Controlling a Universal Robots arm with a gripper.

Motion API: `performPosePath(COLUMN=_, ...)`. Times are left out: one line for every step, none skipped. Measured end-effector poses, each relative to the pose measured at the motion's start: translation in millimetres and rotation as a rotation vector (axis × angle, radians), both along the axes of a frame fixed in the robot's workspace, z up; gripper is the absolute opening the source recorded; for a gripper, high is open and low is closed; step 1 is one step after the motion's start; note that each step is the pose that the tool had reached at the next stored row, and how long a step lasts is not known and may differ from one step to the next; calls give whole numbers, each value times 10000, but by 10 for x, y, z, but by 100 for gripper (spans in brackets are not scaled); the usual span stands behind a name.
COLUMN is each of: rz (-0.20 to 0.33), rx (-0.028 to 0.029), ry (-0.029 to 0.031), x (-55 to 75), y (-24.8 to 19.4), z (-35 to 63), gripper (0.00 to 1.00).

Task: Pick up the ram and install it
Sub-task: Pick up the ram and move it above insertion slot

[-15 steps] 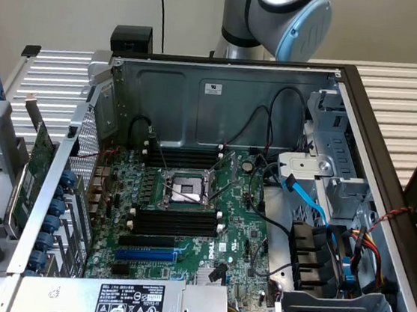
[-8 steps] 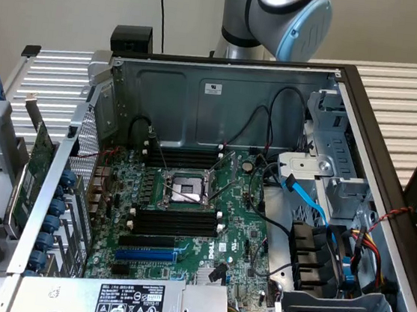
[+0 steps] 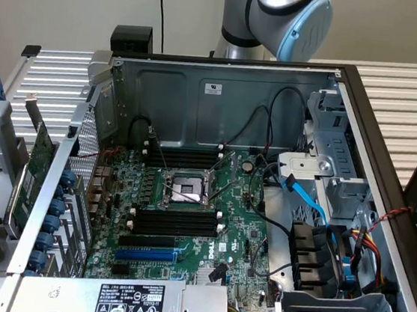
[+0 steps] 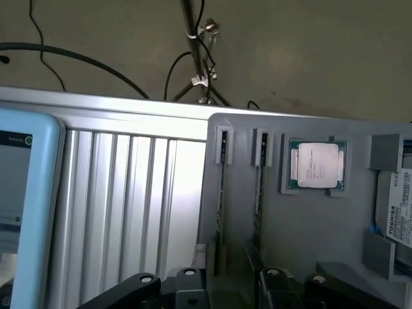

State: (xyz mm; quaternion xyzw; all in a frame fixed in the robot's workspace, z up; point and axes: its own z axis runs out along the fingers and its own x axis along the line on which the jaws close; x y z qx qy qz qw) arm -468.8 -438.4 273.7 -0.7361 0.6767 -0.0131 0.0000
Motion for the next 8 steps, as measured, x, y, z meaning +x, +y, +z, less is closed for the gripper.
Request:
performPosePath(rz=-1, rx=1, ry=-1, x=0, y=-4, z=-18, gripper=36)
performPosePath(rz=-1, rx=0, ry=0, x=-1, y=-7, z=-35, gripper=36)
performPosePath(rz=-1, rx=0, ry=0, x=0, y=-9, z=-54, gripper=36)
performPosePath(rz=-1, rx=0, ry=0, x=4, y=-10, z=-72, gripper=36)
performPosePath(rz=1, rx=0, ry=1, x=15, y=-11, z=-89, gripper=36)
performPosePath(rz=1, rx=-1, ry=1, x=33, y=-11, z=-109, gripper=36)
performPosePath(rz=0, rx=1, ry=-2, x=50, y=-10, z=-128, gripper=36)
performPosePath(rz=0, rx=1, ry=-2, x=55, y=-7, z=-147, gripper=36)
